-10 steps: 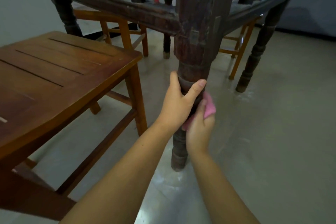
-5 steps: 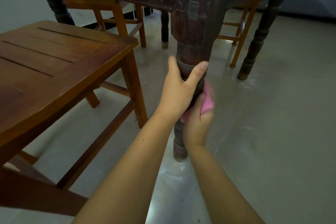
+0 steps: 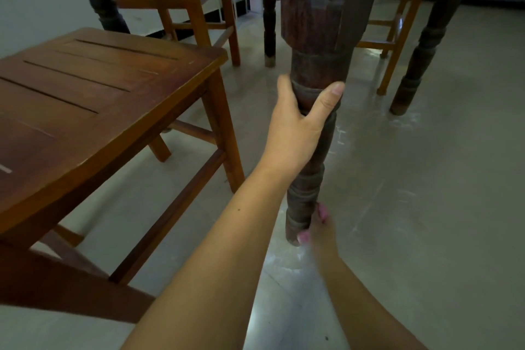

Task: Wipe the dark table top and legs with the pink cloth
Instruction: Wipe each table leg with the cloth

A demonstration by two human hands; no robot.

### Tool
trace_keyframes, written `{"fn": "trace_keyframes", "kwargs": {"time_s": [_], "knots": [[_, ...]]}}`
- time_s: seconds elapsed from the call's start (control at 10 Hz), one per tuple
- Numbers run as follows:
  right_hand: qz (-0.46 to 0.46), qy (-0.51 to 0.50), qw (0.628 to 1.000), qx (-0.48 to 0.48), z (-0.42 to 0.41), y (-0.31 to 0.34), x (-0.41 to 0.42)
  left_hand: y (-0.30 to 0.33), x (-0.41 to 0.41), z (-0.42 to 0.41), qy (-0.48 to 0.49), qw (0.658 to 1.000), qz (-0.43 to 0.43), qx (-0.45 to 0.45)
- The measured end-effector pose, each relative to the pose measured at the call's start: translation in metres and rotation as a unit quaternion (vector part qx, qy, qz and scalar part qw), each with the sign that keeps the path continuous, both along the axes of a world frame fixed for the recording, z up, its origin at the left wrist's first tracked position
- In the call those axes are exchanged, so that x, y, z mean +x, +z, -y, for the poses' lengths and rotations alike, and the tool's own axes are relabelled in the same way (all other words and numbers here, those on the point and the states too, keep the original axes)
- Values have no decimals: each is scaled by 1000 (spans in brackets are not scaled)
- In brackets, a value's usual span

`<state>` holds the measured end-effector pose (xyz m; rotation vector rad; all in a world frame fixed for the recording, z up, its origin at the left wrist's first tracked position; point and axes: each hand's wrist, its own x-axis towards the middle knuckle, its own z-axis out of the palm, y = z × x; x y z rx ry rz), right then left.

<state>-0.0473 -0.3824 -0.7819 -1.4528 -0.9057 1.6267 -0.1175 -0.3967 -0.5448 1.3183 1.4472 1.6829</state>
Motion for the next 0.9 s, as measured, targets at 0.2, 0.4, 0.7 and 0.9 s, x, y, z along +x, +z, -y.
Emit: {"fn": "trace_keyframes", "kwargs": {"time_s": [0.2,0.4,0.7,0.9], "knots": [[-128,-67,972,186,4,103,-16,-2,0,-2,10,1000,5,7],[-6,-30,1000,4,11,6,11,0,0,1,-7,1000,-6,-6],[-91,-94,991,-20,3,63,-13,2,-3,1,-16,1000,6,-23],[-127,-61,905,402,18,149,-18,1,-12,0,-31,999,2,-44]]}}
